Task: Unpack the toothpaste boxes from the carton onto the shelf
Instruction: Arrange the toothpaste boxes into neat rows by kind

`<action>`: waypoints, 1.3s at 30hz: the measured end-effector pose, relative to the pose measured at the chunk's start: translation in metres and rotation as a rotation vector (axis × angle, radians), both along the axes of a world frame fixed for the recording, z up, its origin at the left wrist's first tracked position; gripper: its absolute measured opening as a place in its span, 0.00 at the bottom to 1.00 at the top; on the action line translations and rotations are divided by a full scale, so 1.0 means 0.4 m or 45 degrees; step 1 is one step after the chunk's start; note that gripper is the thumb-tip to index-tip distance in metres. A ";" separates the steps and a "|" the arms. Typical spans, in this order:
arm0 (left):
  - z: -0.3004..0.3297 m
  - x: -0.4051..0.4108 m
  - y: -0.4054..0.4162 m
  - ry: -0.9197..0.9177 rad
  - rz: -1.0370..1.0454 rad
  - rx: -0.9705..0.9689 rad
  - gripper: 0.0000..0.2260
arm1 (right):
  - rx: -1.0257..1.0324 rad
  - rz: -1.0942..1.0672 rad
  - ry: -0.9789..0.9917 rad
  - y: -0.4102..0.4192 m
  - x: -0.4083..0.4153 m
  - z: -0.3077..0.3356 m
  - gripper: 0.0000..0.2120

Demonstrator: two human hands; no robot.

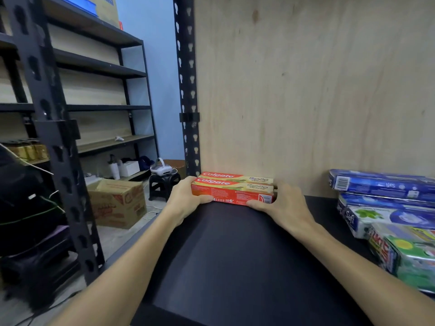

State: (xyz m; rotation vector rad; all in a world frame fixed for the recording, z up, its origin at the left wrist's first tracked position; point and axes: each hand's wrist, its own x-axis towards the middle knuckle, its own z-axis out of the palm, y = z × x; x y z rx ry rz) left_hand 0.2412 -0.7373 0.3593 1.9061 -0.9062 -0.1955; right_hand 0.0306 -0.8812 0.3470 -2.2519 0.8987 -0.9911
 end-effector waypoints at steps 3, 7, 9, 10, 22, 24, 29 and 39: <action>-0.006 0.002 0.001 -0.005 -0.005 -0.014 0.31 | -0.046 -0.031 0.011 -0.005 0.004 -0.007 0.43; -0.015 0.003 0.003 -0.007 -0.002 -0.034 0.30 | -0.019 -0.009 0.009 -0.005 0.004 -0.013 0.47; -0.016 -0.002 0.006 -0.017 -0.008 -0.024 0.29 | -0.027 0.005 0.007 -0.003 0.002 -0.013 0.45; -0.013 -0.008 0.008 -0.022 -0.011 -0.016 0.29 | -0.031 0.008 0.008 -0.003 0.000 -0.013 0.44; -0.008 -0.023 0.025 -0.057 0.098 0.003 0.55 | -0.239 -0.224 0.196 0.036 -0.002 -0.010 0.38; -0.008 -0.035 0.039 -0.086 0.157 -0.018 0.51 | -0.323 -0.323 0.213 0.067 -0.010 -0.001 0.41; 0.001 -0.112 0.095 -0.286 0.219 -0.010 0.41 | -0.454 -0.372 0.239 0.137 -0.065 0.006 0.39; 0.000 -0.297 0.199 -0.495 0.050 -0.037 0.36 | -0.483 -0.296 0.278 0.274 -0.226 0.018 0.30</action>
